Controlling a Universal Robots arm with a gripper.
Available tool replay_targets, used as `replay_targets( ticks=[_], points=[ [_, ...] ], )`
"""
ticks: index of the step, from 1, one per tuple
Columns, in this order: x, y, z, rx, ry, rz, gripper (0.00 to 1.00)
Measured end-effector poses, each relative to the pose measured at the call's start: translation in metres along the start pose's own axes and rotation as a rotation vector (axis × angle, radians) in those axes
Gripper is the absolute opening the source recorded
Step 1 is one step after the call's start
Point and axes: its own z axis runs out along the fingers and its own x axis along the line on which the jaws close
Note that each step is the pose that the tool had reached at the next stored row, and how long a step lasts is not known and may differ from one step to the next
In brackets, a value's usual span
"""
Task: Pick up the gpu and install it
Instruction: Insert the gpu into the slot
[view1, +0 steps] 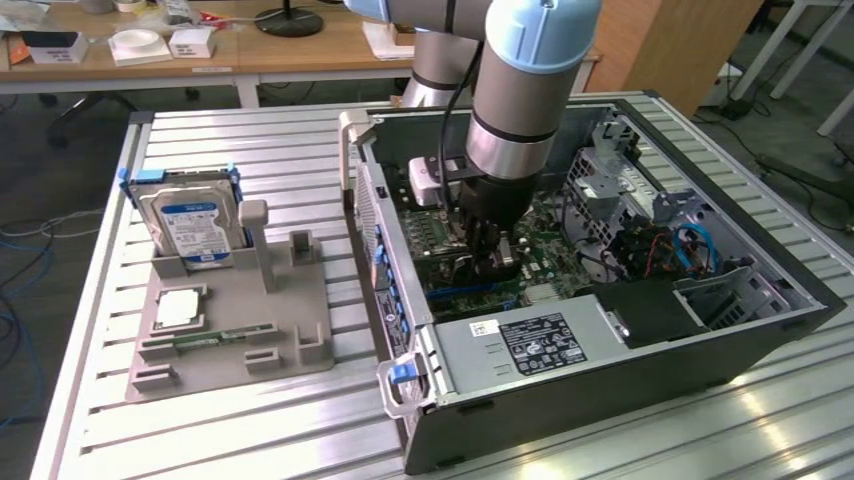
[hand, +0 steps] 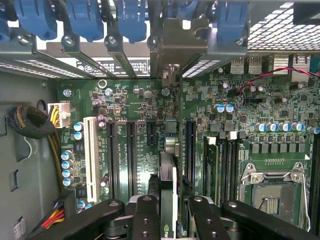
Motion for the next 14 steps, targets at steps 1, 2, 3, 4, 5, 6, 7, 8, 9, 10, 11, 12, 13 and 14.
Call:
replay_targets(
  ticks=[1, 2, 3, 4, 5, 6, 7, 8, 9, 10, 11, 12, 13, 14],
  points=[
    [0.0000, 0.0000, 0.0000, 0.0000, -0.0001, 0.000, 0.27],
    [0.0000, 0.0000, 0.0000, 0.0000, 0.0000, 0.000, 0.27],
    [0.0000, 0.0000, 0.0000, 0.0000, -0.0001, 0.000, 0.27],
    [0.0000, 0.0000, 0.0000, 0.0000, -0.0001, 0.000, 0.27],
    [0.0000, 0.0000, 0.0000, 0.0000, -0.0001, 0.000, 0.27],
    [0.0000, 0.0000, 0.0000, 0.0000, -0.0001, 0.000, 0.27],
    [0.0000, 0.0000, 0.0000, 0.0000, -0.0001, 0.000, 0.27],
    [0.0000, 0.0000, 0.0000, 0.0000, -0.0001, 0.000, 0.27],
    [0.0000, 0.0000, 0.0000, 0.0000, 0.0000, 0.000, 0.27],
    [0.0000, 0.0000, 0.0000, 0.0000, -0.0001, 0.000, 0.27],
    [0.0000, 0.0000, 0.0000, 0.0000, -0.0001, 0.000, 0.27],
    [0.0000, 0.0000, 0.0000, 0.0000, -0.0001, 0.000, 0.27],
    [0.0000, 0.0000, 0.0001, 0.0000, -0.0001, 0.000, 0.27],
    [0.0001, 0.0002, 0.0009, -0.0001, 0.0001, 0.000, 0.27]
  ],
)
